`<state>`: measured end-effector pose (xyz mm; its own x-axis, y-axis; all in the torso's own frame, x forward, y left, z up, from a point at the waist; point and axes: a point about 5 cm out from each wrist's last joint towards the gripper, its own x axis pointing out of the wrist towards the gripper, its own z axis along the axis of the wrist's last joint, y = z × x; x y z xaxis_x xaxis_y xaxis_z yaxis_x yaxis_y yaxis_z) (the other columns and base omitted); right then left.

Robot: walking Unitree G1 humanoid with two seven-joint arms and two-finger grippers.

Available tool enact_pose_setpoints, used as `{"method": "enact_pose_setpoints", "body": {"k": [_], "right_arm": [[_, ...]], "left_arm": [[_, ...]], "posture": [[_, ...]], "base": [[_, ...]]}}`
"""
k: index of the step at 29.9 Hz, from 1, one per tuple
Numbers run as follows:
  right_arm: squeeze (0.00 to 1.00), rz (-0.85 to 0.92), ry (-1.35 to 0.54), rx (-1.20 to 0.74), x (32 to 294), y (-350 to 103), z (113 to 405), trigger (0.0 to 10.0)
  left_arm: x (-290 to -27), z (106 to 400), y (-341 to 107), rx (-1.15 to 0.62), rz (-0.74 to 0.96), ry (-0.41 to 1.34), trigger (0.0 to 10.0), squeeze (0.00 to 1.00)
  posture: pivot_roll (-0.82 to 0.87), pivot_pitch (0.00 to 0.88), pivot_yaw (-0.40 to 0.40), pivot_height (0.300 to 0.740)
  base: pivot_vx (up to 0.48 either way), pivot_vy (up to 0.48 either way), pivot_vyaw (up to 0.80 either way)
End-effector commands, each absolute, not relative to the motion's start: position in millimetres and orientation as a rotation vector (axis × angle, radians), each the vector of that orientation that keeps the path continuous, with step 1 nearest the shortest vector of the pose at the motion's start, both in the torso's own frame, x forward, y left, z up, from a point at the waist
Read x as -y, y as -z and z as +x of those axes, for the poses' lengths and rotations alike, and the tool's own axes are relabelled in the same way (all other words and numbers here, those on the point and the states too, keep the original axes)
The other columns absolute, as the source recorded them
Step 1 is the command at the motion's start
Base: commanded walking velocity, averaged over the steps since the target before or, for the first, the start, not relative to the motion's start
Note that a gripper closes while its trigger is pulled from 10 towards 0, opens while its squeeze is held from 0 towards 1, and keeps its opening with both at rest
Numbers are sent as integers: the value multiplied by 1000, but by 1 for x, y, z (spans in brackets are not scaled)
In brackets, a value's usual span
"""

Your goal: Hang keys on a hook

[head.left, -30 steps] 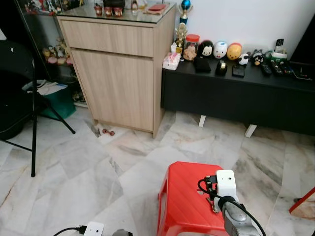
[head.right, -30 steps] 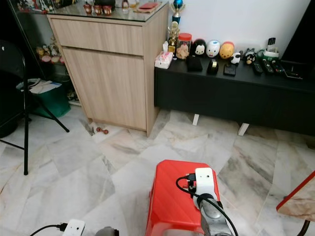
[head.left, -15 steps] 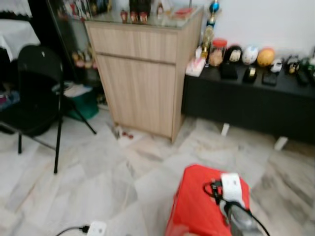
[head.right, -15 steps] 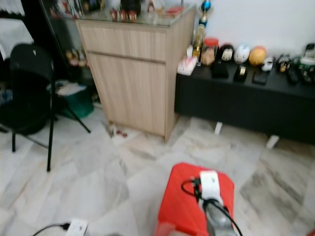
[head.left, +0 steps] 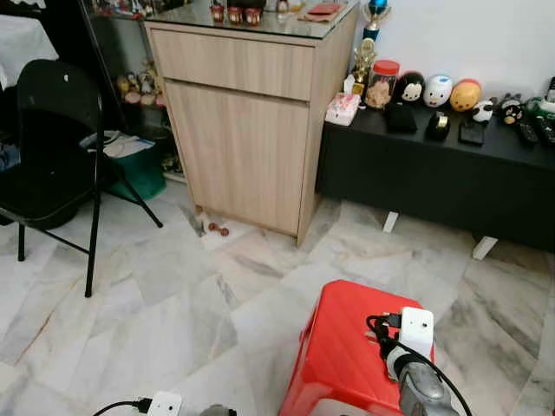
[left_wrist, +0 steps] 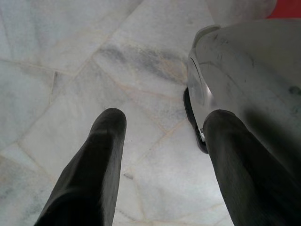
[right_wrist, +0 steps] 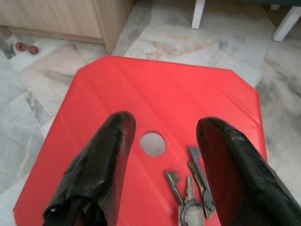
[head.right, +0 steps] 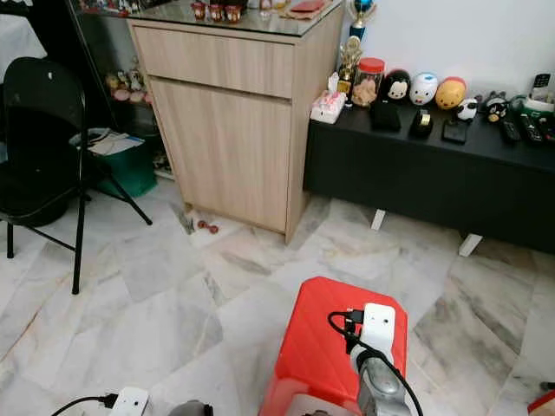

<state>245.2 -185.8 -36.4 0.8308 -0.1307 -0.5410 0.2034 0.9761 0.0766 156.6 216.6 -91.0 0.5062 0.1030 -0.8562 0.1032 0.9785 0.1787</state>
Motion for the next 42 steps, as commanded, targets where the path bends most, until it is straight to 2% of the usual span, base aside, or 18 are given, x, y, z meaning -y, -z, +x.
{"method": "enact_pose_setpoints", "body": {"k": [1, 14, 17, 19, 31, 37, 42], "right_arm": [[0, 136, 200, -581, 189, 38, 243, 10000], [0, 143, 224, -507, 191, 26, 257, 10000], [0, 160, 226, -479, 192, 24, 258, 10000], [0, 167, 224, -465, 192, 22, 260, 10000], [0, 185, 208, -558, 187, 21, 272, 10000], [0, 219, 269, -603, 194, 17, 280, 10000], [0, 145, 241, -671, 194, 18, 282, 10000]], "left_arm": [[-218, 152, 93, -1059, 224, 9, 10000, 0], [-217, 150, 93, -1064, 217, 12, 10000, 0], [-217, 150, 94, -1064, 215, 12, 10000, 0], [-216, 150, 94, -1064, 215, 12, 10000, 0], [-216, 151, 94, -1064, 211, 9, 10000, 0], [-215, 150, 94, -1067, 206, 10, 10000, 0], [-215, 145, 96, -1078, 208, 19, 10000, 0]], "posture": [[16, 0, -37, 653], [16, 0, -43, 653], [17, 0, -42, 629], [17, 0, -42, 629], [25, 0, -42, 629], [21, 0, -37, 629], [24, 7, -43, 629]], "base": [[0, 0, 0], [0, 0, 0], [0, 0, 0], [0, 0, 0], [0, 0, 0], [0, 0, 0], [0, 0, 0]]}}
